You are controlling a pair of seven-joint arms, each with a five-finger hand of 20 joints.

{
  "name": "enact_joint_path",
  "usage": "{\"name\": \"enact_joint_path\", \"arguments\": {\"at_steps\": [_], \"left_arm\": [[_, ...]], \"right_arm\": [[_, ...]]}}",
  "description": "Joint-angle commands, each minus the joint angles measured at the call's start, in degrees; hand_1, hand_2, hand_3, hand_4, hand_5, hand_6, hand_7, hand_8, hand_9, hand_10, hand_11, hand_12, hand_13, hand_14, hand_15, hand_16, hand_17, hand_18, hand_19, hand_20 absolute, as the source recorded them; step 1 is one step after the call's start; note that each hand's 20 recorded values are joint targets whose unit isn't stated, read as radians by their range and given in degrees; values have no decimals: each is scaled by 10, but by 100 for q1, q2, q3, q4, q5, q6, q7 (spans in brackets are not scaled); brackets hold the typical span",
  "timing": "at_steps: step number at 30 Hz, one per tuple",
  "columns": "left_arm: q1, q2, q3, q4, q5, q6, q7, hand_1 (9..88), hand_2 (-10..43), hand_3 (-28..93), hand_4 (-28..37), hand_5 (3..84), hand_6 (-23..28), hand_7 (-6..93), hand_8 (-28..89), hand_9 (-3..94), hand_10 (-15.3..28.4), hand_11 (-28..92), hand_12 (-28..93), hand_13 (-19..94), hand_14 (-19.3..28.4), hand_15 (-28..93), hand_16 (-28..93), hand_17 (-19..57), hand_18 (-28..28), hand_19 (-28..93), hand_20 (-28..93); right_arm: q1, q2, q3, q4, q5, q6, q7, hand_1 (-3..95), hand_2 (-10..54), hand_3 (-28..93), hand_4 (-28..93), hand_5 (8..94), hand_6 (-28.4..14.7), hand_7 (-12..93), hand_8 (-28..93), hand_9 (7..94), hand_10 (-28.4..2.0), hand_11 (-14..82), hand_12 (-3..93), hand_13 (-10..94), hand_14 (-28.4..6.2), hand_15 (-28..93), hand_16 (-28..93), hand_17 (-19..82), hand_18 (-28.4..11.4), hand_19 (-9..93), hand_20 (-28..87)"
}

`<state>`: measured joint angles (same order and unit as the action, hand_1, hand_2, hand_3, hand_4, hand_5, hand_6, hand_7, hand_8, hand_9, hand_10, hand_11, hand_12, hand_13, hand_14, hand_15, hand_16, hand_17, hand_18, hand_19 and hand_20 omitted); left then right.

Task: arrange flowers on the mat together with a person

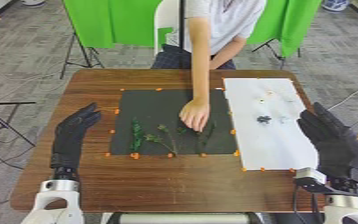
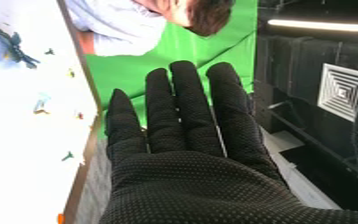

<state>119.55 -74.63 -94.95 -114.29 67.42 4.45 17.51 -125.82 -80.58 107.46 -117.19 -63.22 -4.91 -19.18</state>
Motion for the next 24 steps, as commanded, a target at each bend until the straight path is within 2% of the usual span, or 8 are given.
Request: {"name": "enact_joint_path", "arguments": {"at_steps": [1, 13, 18, 24], "left_arm": [[61, -44, 5, 16, -30, -4, -56, 220, -44, 705, -224, 491, 40, 104, -58, 474, 145, 150, 120, 367, 165, 125, 6, 67, 104, 65, 155], [47, -79, -4, 18, -4, -47, -103, 219, -43, 703, -223, 491, 41, 103, -58, 473, 145, 150, 121, 366, 165, 125, 6, 67, 104, 66, 154], [51, -90, -13, 16, 3, -62, -111, 218, -43, 703, -223, 490, 39, 100, -58, 474, 145, 150, 120, 365, 166, 125, 6, 66, 105, 66, 154], [43, -91, -7, 27, -1, -70, -125, 218, -42, 701, -223, 490, 40, 100, -58, 474, 145, 150, 120, 365, 166, 125, 6, 65, 105, 67, 154]], "right_arm": [[-79, -53, -20, -75, -122, 4, 41, 58, -34, 775, -193, 433, -38, 72, -85, 446, -152, 50, 100, 327, -104, 130, 20, 173, -133, 11, 215], [-129, -72, 12, -109, -138, 27, 118, 61, -36, 775, -193, 440, -37, 75, -86, 451, -151, 51, 101, 329, -104, 130, 20, 176, -132, 12, 217], [116, 75, -290, -100, -230, 376, 258, 64, -33, 770, -193, 443, -37, 77, -85, 464, -153, 57, 108, 359, -110, 141, 29, 232, -138, 39, 270], [-1, 17, -187, -104, -302, 253, 179, 66, -32, 763, -196, 445, -35, 78, -85, 476, -154, 58, 114, 375, -111, 144, 36, 244, -138, 30, 300]]}}
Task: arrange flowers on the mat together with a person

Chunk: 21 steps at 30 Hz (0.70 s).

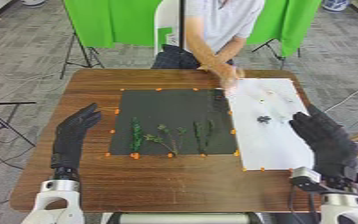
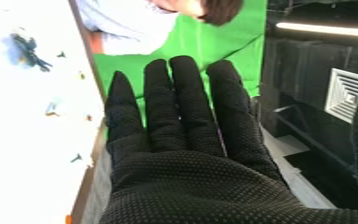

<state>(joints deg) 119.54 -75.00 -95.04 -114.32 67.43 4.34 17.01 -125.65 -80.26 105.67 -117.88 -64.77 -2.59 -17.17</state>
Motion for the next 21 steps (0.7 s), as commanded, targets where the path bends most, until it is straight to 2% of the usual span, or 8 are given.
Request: {"name": "enact_joint_path", "arguments": {"at_steps": [1, 9, 13, 15, 17, 19, 21], "left_arm": [[44, -58, 1, 26, -2, -57, -79, 218, -42, 701, -223, 490, 39, 101, -58, 474, 145, 150, 120, 365, 166, 126, 6, 65, 105, 67, 154], [44, -71, -11, 23, 3, -46, -59, 217, -43, 702, -222, 491, 40, 101, -58, 473, 146, 148, 121, 365, 165, 124, 6, 65, 105, 67, 153], [64, -62, -13, 10, -5, -23, -61, 217, -42, 701, -223, 491, 40, 101, -58, 473, 145, 148, 121, 365, 165, 125, 6, 65, 105, 67, 153], [77, -60, -20, 4, -3, -17, -59, 218, -42, 701, -223, 491, 40, 101, -58, 473, 145, 149, 121, 365, 165, 125, 6, 65, 105, 67, 154], [85, -61, -19, -1, -9, -3, -55, 218, -43, 701, -223, 491, 40, 101, -58, 473, 145, 149, 121, 364, 166, 125, 6, 65, 105, 68, 153], [95, -62, -19, -12, -3, 3, -52, 218, -43, 702, -223, 491, 40, 101, -58, 473, 145, 149, 121, 364, 166, 125, 6, 65, 105, 68, 153], [86, -61, -13, -7, -8, 9, -51, 217, -43, 703, -223, 491, 40, 100, -58, 474, 145, 150, 121, 364, 165, 124, 6, 65, 105, 68, 153]], "right_arm": [[4, -3, -34, -30, -151, 47, -14, 67, -32, 762, -196, 445, -35, 79, -85, 477, -154, 58, 114, 379, -111, 145, 37, 245, -138, 29, 303], [87, 67, -85, -54, -221, 139, -5, 67, -32, 759, -196, 448, -34, 81, -85, 480, -154, 58, 118, 388, -112, 146, 45, 249, -138, 21, 318], [245, 258, -91, -203, -752, 408, 216, 88, -49, 756, -192, 450, -34, 82, -84, 485, -157, 62, 127, 406, -122, 151, 57, 263, -141, 53, 345], [423, 490, -248, -318, -1475, 1020, 564, 113, -53, 738, -188, 456, -35, 83, -82, 500, -158, 65, 138, 443, -129, 160, 76, 285, -144, 102, 373], [666, 744, -389, -367, -2455, 1368, 1013, 155, -60, 720, -177, 478, -36, 95, -83, 542, -163, 74, 157, 516, -140, 171, 115, 315, -148, 200, 414], [822, 941, -339, -403, -3372, 1207, 1355, 183, -66, 701, -171, 492, -37, 105, -84, 580, -167, 91, 183, 596, -143, 185, 175, 334, -159, 329, 433], [1001, 1209, -502, -454, -4155, 1434, 1969, 201, -82, 684, -169, 511, -38, 109, -83, 609, -170, 115, 194, 657, -137, 216, 227, 338, -176, 448, 420]]}}
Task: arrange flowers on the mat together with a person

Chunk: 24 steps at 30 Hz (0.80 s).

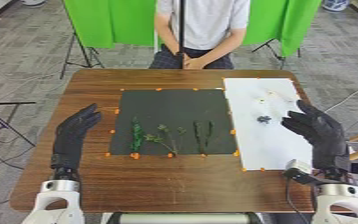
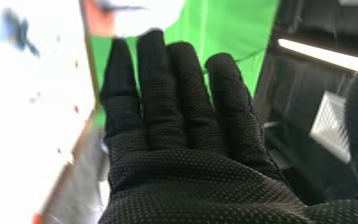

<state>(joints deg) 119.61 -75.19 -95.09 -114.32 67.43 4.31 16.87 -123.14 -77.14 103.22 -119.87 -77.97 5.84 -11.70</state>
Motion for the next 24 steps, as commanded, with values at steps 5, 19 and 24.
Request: {"name": "enact_joint_path", "arguments": {"at_steps": [5, 19, 24], "left_arm": [[92, -32, -12, -23, -10, 30, -34, 218, -43, 702, -223, 491, 40, 101, -58, 474, 146, 149, 121, 365, 165, 125, 6, 64, 105, 68, 153], [148, -28, -45, -64, -7, 67, -19, 219, -43, 702, -223, 490, 40, 100, -58, 474, 146, 149, 121, 364, 166, 126, 7, 64, 105, 68, 153], [155, -10, -41, -66, -18, 85, -20, 219, -41, 700, -223, 491, 40, 100, -58, 474, 146, 149, 121, 364, 165, 124, 6, 64, 105, 68, 153]], "right_arm": [[1168, 1373, -472, -204, -4487, 155, 2518, 232, -95, 635, -186, 559, -31, 116, -81, 682, -170, 167, 211, 743, -121, 328, 253, 363, -202, 630, 428], [2314, 2577, -1642, 701, -6225, -1192, 3402, 350, -95, 631, -236, 628, 10, 155, -88, 770, -142, 243, 257, 846, -58, 458, 289, 436, -206, 797, 440], [2636, 2705, -2035, 1002, -6221, -1376, 3377, 357, -95, 632, -241, 619, 15, 156, -89, 768, -139, 244, 260, 854, -51, 460, 290, 446, -202, 808, 431]]}}
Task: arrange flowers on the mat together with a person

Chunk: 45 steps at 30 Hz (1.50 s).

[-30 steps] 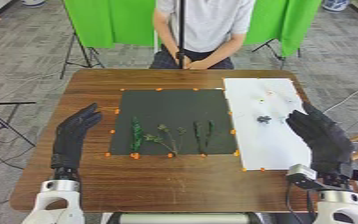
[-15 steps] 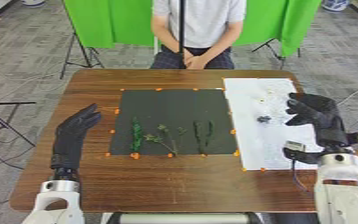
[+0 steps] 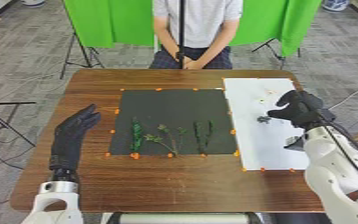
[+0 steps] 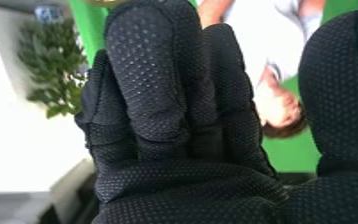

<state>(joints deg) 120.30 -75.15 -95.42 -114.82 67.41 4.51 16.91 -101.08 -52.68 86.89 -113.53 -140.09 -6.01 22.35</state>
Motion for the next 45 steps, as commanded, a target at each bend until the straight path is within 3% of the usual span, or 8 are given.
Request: {"name": "enact_joint_path", "arguments": {"at_steps": [1, 20, 28, 30, 32, 34, 39, 45], "left_arm": [[87, -13, -9, -15, -23, 66, -21, 219, -42, 701, -222, 491, 40, 100, -58, 474, 146, 149, 121, 364, 165, 124, 6, 64, 105, 68, 153], [63, -7, 15, 2, -30, 67, -32, 219, -43, 704, -222, 490, 39, 101, -58, 473, 145, 149, 121, 364, 166, 125, 7, 64, 105, 68, 153], [52, 0, 14, 7, -35, 58, -31, 220, -42, 702, -223, 490, 40, 100, -58, 474, 146, 149, 120, 364, 166, 125, 6, 64, 105, 68, 153], [46, -1, 16, 8, -36, 49, -31, 220, -42, 702, -222, 490, 40, 100, -58, 474, 146, 150, 120, 364, 166, 125, 6, 64, 105, 68, 153], [27, 3, 22, 21, -31, 36, -33, 220, -42, 703, -221, 491, 41, 100, -58, 474, 146, 149, 120, 364, 166, 125, 6, 64, 105, 67, 153], [42, -2, 26, 9, -35, 51, -23, 221, -42, 702, -222, 491, 40, 100, -58, 473, 146, 149, 120, 364, 166, 125, 6, 64, 105, 67, 153], [33, 17, 8, 6, -30, 55, -22, 221, -42, 703, -221, 490, 41, 99, -58, 473, 146, 149, 121, 364, 166, 125, 6, 64, 105, 68, 153], [142, 85, -90, -26, -130, 259, 24, 220, -37, 697, -224, 491, 42, 99, -58, 474, 146, 150, 121, 364, 165, 124, 5, 64, 105, 68, 153]], "right_arm": [[479, 269, -478, 423, -24, -177, -30, 358, -95, 632, -243, 616, 16, 156, -89, 768, -138, 243, 260, 859, -48, 459, 289, 450, -201, 811, 429], [1069, 251, -1342, 1116, -440, -749, 179, 384, -95, 644, -249, 609, 25, 162, -94, 780, -125, 229, 250, 921, -23, 435, 308, 526, -170, 862, 349], [918, 241, -1537, 1281, -454, 31, 176, 461, -95, 646, -262, 634, 36, 183, -99, 800, -106, 222, 274, 934, -13, 446, 310, 542, -161, 879, 326], [904, 243, -1616, 1315, -421, 315, 174, 547, -95, 557, -247, 662, 38, 196, -82, 848, -85, 143, 372, 936, -6, 472, 299, 553, -155, 894, 313], [882, 246, -1679, 1342, -343, 586, 189, 772, -95, -2, 138, 697, 37, 192, 19, 886, -79, 94, 406, 937, 1, 504, 272, 561, -152, 903, 330], [876, 244, -1715, 1371, -291, 783, 167, 896, -95, -259, 319, 758, 35, 205, 68, 918, -75, 82, 416, 937, 7, 539, 251, 579, -144, 909, 310], [812, 303, -1531, 1100, -189, 870, 243, 928, -95, -283, 357, 824, 30, 219, 93, 936, -72, 112, 404, 937, 8, 569, 235, 591, -144, 922, 295], [1304, 381, -1221, 447, -16, 958, 234, 931, -95, -283, 365, 830, 26, 218, 92, 937, -72, 114, 407, 937, 8, 568, 234, 592, -142, 923, 293]]}}
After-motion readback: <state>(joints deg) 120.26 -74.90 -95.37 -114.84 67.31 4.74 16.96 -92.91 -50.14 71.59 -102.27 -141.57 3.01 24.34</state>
